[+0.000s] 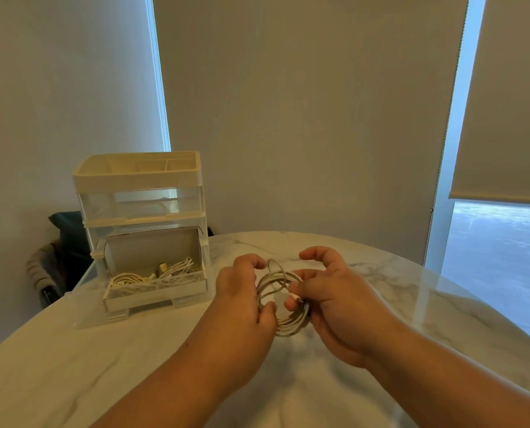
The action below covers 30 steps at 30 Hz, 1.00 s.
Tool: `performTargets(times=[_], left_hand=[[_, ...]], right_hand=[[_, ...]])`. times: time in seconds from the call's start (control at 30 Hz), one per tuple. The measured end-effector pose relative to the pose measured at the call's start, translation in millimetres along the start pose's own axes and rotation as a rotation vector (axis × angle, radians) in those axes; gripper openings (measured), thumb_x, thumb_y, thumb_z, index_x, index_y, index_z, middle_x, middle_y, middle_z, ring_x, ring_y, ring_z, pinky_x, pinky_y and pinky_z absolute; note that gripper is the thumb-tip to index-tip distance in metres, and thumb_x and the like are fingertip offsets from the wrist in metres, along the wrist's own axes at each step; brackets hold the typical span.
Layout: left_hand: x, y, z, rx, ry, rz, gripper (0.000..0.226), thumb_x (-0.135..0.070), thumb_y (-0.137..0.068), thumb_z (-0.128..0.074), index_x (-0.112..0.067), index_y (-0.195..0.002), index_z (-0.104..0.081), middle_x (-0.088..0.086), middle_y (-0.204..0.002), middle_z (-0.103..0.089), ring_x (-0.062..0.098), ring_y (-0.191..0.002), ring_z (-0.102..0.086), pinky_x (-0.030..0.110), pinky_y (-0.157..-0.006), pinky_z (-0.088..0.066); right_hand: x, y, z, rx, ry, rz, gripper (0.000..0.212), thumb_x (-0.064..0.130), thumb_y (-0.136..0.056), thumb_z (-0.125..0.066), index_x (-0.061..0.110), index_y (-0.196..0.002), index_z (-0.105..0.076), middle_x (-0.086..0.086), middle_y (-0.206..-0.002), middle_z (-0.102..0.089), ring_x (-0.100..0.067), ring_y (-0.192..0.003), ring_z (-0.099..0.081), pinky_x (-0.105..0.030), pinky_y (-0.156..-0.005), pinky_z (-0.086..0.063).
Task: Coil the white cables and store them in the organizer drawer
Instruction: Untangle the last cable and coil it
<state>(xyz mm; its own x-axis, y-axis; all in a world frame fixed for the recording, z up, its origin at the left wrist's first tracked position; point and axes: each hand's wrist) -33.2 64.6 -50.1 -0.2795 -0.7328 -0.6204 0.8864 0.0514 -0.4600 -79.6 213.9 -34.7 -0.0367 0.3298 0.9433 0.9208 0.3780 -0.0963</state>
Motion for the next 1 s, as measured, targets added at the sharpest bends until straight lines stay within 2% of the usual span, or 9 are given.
performTargets(times=[0.1,0.2,0.3,0.47,0.53,0.67,0.77,0.87,1.0], left_hand=[[-4,2,4,0.027,-0.053,-0.023,0.049,-0.027,-0.095,-0.058,-0.046,-0.123,-0.023,-0.016,-0.124,-0.032,0.001,-0.093,-0.058,0.023,-0.084,-0.055],[-8,4,1,-0.021,0.086,-0.024,0.047,-0.028,-0.097,-0.055,-0.048,-0.120,-0.020,-0.019,-0.116,-0.049,-0.002,-0.085,-0.063,0.011,-0.070,-0.051],[-7,3,-3,-0.052,0.037,-0.075,0.023,-0.028,-0.102,-0.046,-0.043,-0.113,-0.035,-0.015,-0.098,-0.055,-0.009,-0.085,-0.054,0.007,-0.065,-0.041],[-7,0,-2,-0.050,0.063,-0.046,0.015,-0.022,-0.102,-0.043,-0.033,-0.110,-0.046,-0.007,-0.086,-0.055,-0.010,-0.076,-0.052,0.008,-0.059,-0.039],[-6,-1,-1,-0.047,0.080,-0.025,0.016,-0.024,-0.101,-0.044,-0.034,-0.114,-0.046,-0.009,-0.087,-0.056,-0.007,-0.074,-0.054,0.009,-0.056,-0.040],[-5,-2,2,-0.041,0.115,-0.004,0.015,-0.022,-0.100,-0.045,-0.033,-0.108,-0.048,-0.007,-0.082,-0.057,-0.010,-0.066,-0.055,0.008,-0.051,-0.039],[-8,-2,3,0.009,0.137,-0.030,0.014,-0.026,-0.102,-0.045,-0.037,-0.110,-0.048,-0.010,-0.091,-0.058,-0.013,-0.073,-0.058,0.006,-0.053,-0.039],[-7,-4,2,0.060,0.055,-0.095,0.027,-0.045,-0.098,-0.052,-0.049,-0.123,-0.044,-0.018,-0.109,-0.056,-0.005,-0.093,-0.056,0.009,-0.069,-0.039],[-4,-6,1,0.006,-0.008,-0.125,0.024,-0.035,-0.100,-0.050,-0.045,-0.121,-0.054,-0.021,-0.107,-0.059,-0.010,-0.098,-0.052,0.003,-0.076,-0.037]], right_hand=[[0,-1,0,0.050,0.058,-0.027,0.043,-0.020,-0.091,-0.044,0.014,-0.117,-0.050,-0.019,-0.090,-0.055,-0.018,-0.055,-0.056,-0.027,-0.053,-0.049],[-2,0,0,0.127,0.052,-0.028,0.046,-0.024,-0.087,-0.038,0.015,-0.110,-0.047,-0.020,-0.092,-0.050,-0.017,-0.055,-0.050,-0.026,-0.052,-0.045],[-2,0,1,0.192,0.007,-0.004,0.045,-0.024,-0.088,-0.037,0.016,-0.106,-0.047,-0.018,-0.090,-0.049,-0.015,-0.055,-0.051,-0.024,-0.053,-0.046],[0,4,1,0.230,-0.115,0.071,0.029,-0.007,-0.081,-0.062,0.007,-0.106,-0.065,-0.020,-0.103,-0.060,-0.021,-0.070,-0.061,-0.027,-0.064,-0.055],[0,6,2,0.265,-0.018,0.101,0.035,-0.008,-0.075,-0.066,0.005,-0.107,-0.068,-0.019,-0.103,-0.069,-0.026,-0.083,-0.068,-0.032,-0.074,-0.058],[-1,6,0,0.163,0.298,0.221,0.029,-0.008,-0.090,-0.059,0.012,-0.104,-0.076,-0.013,-0.104,-0.075,-0.030,-0.100,-0.071,-0.037,-0.091,-0.058],[0,7,-2,0.052,0.455,0.329,0.022,0.006,-0.095,-0.058,0.015,-0.102,-0.077,-0.005,-0.098,-0.078,-0.020,-0.095,-0.073,-0.027,-0.086,-0.058],[0,8,-1,-0.018,0.506,0.365,0.017,0.015,-0.096,-0.060,0.017,-0.092,-0.077,-0.002,-0.086,-0.077,-0.013,-0.083,-0.073,-0.023,-0.075,-0.059],[-3,8,-3,-0.074,0.491,0.381,0.019,0.019,-0.097,-0.059,0.014,-0.085,-0.073,-0.006,-0.077,-0.073,-0.013,-0.070,-0.068,-0.021,-0.063,-0.054]])
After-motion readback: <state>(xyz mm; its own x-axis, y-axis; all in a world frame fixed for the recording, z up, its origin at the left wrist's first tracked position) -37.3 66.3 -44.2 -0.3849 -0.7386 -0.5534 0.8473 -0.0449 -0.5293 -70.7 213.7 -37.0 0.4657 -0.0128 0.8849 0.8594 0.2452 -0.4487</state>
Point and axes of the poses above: each hand's wrist, its own y-axis away from the middle knuckle, its own z-axis out of the back of the hand, x = y × z
